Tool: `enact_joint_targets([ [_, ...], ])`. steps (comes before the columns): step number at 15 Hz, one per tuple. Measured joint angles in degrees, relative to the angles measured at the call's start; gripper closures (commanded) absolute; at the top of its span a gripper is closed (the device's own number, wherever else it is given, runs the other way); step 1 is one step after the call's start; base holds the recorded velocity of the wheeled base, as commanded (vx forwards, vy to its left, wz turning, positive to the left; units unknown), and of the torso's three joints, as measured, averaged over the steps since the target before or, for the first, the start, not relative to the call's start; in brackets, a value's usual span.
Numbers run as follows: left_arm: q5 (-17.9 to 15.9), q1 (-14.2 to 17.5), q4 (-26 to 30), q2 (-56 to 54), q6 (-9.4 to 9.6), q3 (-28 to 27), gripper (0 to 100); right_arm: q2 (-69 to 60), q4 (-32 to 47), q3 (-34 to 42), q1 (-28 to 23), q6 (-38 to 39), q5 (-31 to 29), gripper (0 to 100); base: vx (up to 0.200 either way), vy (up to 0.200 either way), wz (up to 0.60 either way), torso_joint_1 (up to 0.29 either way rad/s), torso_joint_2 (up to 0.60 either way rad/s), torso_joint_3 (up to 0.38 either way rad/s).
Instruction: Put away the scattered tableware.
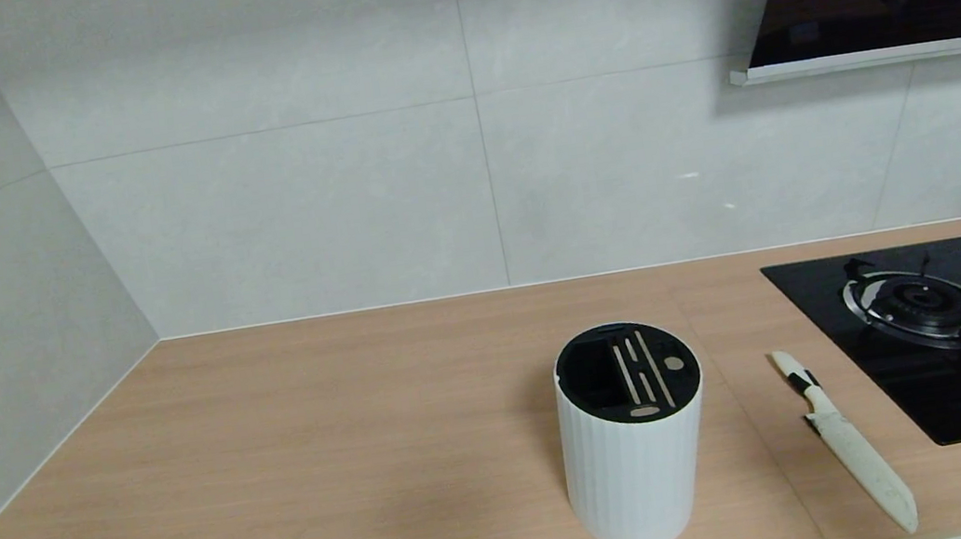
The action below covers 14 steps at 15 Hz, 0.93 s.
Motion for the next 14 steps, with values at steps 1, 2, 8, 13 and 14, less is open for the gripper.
enact_joint_targets([
  [1,-0.02,0.0,0.0,0.0,0.01,0.0,0,4.32,-2.46,-0.52,0.35,0.02,-0.11,0,0.0,0.0,0.0,0.0,0.0,0.0],
  [2,0.0,-0.02,0.0,0.0,0.04,0.0,0,8.42,-4.82,-0.88,0.57,0.07,-0.33,0,0.0,0.0,0.0,0.0,0.0,0.0],
  [8,0.0,-0.02,0.02,0.0,0.0,0.0,0,33.43,-23.1,-3.24,0.55,0.02,-2.45,0,0.0,0.0,0.0,0.0,0.0,0.0],
  [13,0.0,-0.04,0.02,0.0,0.0,0.0,0,48.26,-31.59,-4.55,0.02,-0.06,-3.52,0,0.0,0.0,0.0,0.0,0.0,0.0],
  [14,0.0,-0.04,0.02,0.0,-0.02,0.0,0,50.05,-31.89,-4.85,-0.09,-0.06,-3.57,0,0.0,0.0,0.0,0.0,0.0,0.0],
])
